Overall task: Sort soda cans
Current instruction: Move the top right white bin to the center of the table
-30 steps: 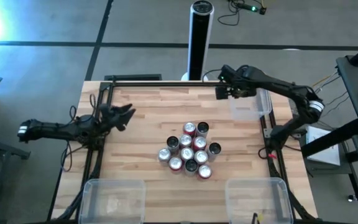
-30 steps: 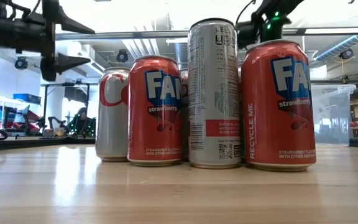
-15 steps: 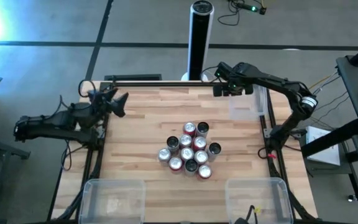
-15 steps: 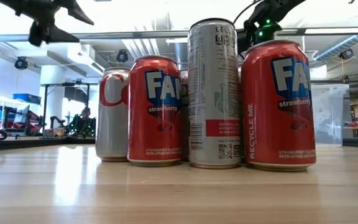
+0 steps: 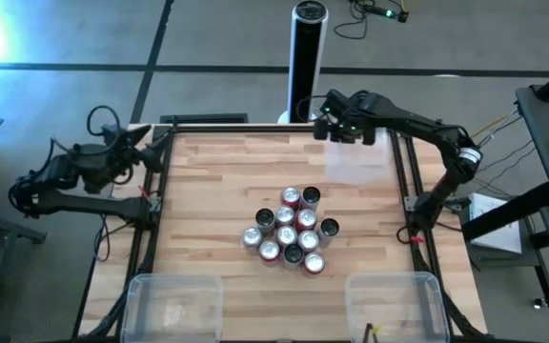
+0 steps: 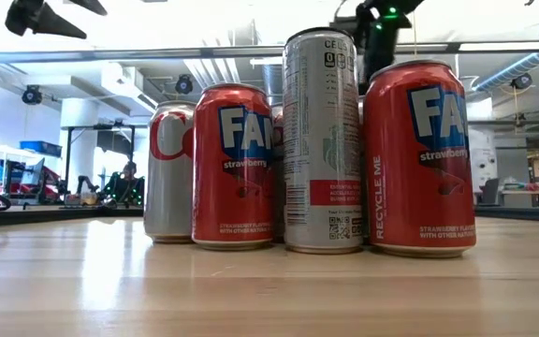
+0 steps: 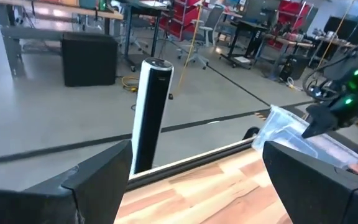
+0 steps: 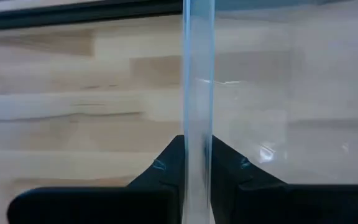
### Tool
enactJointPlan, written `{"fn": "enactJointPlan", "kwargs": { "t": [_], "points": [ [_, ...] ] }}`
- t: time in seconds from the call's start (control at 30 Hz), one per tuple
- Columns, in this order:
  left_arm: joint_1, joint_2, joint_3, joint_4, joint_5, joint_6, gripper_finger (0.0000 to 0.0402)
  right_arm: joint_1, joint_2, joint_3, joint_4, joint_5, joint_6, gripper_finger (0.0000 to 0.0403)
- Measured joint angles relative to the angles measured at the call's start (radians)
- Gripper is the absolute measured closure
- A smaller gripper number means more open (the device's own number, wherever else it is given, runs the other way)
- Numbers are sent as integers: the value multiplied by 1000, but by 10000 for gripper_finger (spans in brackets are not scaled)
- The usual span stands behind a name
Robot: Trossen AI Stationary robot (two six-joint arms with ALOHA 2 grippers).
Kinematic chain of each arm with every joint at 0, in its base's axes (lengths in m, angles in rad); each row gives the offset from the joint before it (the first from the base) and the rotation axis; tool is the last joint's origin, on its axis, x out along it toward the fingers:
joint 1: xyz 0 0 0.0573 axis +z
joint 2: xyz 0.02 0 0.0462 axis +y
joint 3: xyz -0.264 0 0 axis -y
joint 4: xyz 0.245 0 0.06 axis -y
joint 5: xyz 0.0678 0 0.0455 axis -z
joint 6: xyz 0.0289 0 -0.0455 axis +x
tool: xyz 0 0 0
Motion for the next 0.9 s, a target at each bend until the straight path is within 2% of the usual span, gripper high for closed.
{"fn": "enactJointPlan", "kwargs": {
  "t": [0.23, 0.43, 0.57, 0.67, 0.8, 0.9],
  "points": [
    [0, -35, -4, -17, 61, 42, 55, 116, 185, 206, 8, 10, 97, 365],
    [-1, -42, -5, -24, 65, 128, 55, 149, 401, 468, 10, 35, 136, 365],
    [-1, -43, -5, -56, 218, 187, 55, 161, 549, 667, -9, 35, 131, 364],
    [-1, -39, -6, -79, 293, 173, 55, 171, 652, 811, -77, 36, 136, 364],
    [-1, -44, -10, -112, 362, 149, 55, 192, 639, 739, 19, 13, 181, 363],
    [-1, -53, -18, -113, 413, 158, 55, 215, 636, 733, 40, 17, 186, 363]
  ]
}}
